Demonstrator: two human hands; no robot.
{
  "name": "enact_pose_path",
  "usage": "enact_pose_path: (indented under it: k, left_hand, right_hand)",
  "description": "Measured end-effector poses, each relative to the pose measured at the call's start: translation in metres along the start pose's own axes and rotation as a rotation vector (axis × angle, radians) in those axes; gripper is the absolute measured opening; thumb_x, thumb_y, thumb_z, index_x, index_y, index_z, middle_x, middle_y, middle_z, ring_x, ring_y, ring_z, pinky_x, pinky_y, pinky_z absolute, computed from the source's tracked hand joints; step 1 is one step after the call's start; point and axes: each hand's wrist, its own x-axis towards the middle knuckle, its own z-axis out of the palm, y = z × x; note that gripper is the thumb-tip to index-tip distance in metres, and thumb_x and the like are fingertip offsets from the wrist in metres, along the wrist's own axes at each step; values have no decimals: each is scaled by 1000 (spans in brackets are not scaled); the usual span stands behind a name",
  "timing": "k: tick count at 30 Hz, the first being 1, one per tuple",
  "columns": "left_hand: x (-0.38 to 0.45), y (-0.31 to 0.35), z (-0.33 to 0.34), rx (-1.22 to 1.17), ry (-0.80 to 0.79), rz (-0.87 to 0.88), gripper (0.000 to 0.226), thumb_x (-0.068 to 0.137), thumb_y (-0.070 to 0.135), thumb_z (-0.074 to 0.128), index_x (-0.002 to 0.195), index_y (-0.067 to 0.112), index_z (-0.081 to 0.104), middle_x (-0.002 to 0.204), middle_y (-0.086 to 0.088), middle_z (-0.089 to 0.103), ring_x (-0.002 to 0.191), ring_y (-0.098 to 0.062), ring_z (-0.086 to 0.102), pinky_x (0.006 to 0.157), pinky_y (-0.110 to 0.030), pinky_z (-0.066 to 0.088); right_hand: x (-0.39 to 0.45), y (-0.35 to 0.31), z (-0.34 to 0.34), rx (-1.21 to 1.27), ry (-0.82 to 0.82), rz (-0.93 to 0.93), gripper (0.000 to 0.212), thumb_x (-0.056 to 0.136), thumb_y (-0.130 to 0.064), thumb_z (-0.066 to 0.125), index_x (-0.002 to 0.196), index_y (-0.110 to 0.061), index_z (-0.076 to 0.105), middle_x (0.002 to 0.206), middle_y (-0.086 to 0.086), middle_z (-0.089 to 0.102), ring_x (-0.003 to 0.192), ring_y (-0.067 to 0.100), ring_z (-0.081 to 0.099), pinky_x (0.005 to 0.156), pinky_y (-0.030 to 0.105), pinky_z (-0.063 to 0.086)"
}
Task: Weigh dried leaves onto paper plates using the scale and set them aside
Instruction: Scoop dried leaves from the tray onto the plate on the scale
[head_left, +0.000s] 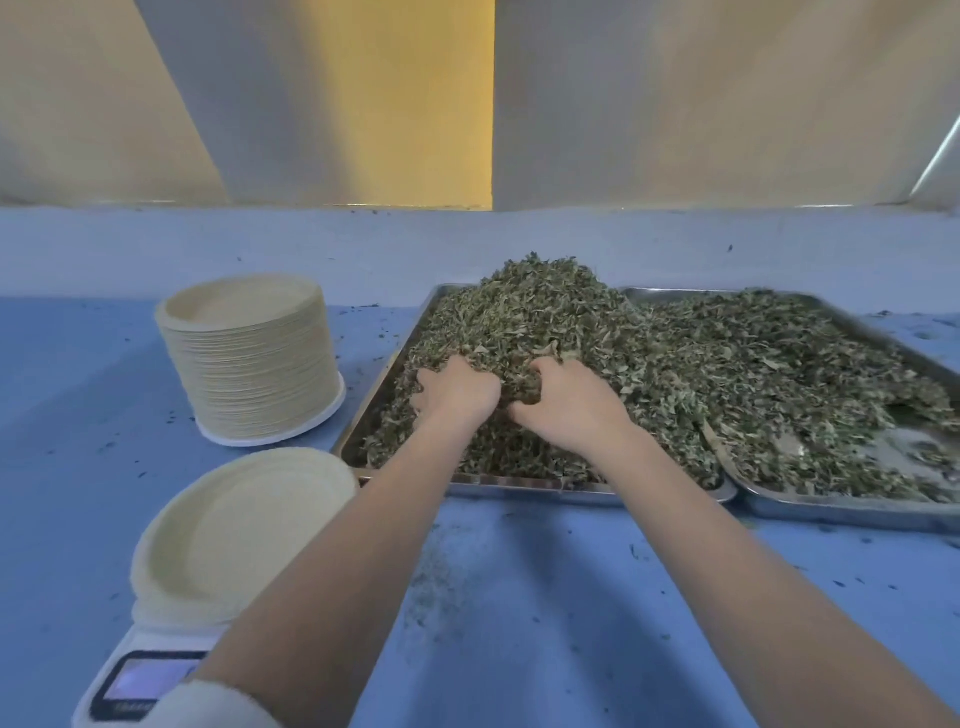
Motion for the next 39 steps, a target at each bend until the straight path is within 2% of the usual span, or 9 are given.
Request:
enact_pose_path:
  k: [7, 11, 15, 20, 22, 26, 30, 35, 39]
  left_hand:
    - [13, -7, 19, -372, -175, -123, 47, 94, 30, 39, 141, 28, 37, 141, -12, 38, 120, -35, 45, 100, -49, 43]
    - [16, -7, 11, -448, -184, -94, 36, 97, 26, 37, 130, 17, 44, 121, -10, 53, 106, -30, 53, 91, -48, 50]
    - [21, -5, -10, -336, -148, -27, 44, 99, 28, 34, 143, 24, 33, 138, -6, 43, 114, -28, 48, 85, -46, 51]
    - [27, 4, -32, -240, -82, 79, 43, 99, 22, 37, 142, 19, 38, 137, -12, 48, 104, -31, 59, 87, -47, 54]
    - [28, 6, -39, -343, -102, 68, 43, 98, 15, 37, 141, 14, 38, 129, -18, 54, 86, -31, 63, 82, -49, 56]
    - [25, 6, -55, -401, -79, 93, 41, 98, 10, 38, 139, 9, 39, 121, -15, 54, 99, -35, 64, 85, -49, 54]
    - [11, -2, -80, -304, -16, 175, 34, 96, 10, 39, 128, 4, 48, 121, -20, 55, 103, -38, 61, 88, -48, 52]
    - [-31, -46, -124, -243, 77, 198, 22, 92, 6, 41, 102, 4, 60, 92, -20, 62, 79, -34, 62, 80, -46, 55]
    - [-60, -87, -153, -247, 26, 95, 23, 92, -1, 37, 92, 5, 59, 86, -19, 60, 67, -31, 58, 70, -40, 55]
  right_hand:
    - [31, -7, 24, 65, -156, 16, 96, 74, -54, 72, 149, -22, 21, 139, 20, 39, 119, 40, 48, 92, 42, 45]
    - [39, -13, 27, 294, -40, -32, 72, 79, -32, 74, 141, -26, 39, 130, 11, 54, 110, 28, 56, 88, 35, 47]
    - [46, -22, 16, 362, 4, -87, 56, 81, -29, 71, 132, -33, 49, 127, 1, 58, 93, 17, 58, 77, 28, 46]
    - [54, -39, 5, 357, 41, -141, 55, 82, -26, 71, 133, -28, 51, 133, 4, 55, 107, 21, 58, 79, 25, 41]
    - [54, -46, 3, 467, 55, -132, 55, 80, -20, 73, 131, -27, 54, 133, 5, 55, 95, 16, 59, 79, 23, 47]
    - [46, -62, -2, 690, 31, -108, 50, 80, -9, 73, 126, -22, 58, 121, 8, 57, 69, 14, 61, 64, 34, 60]
    - [29, -81, -10, 814, 10, -126, 49, 80, -3, 71, 125, -17, 59, 107, 4, 52, 61, 8, 59, 42, 11, 46]
    - [-10, -124, 5, 881, -117, -193, 50, 77, -3, 71, 123, -19, 59, 86, 1, 60, 60, 20, 70, 59, 34, 60]
    - [-33, -160, 30, 849, -249, -250, 49, 77, -3, 71, 121, -20, 58, 87, 12, 66, 42, 10, 61, 48, 27, 56]
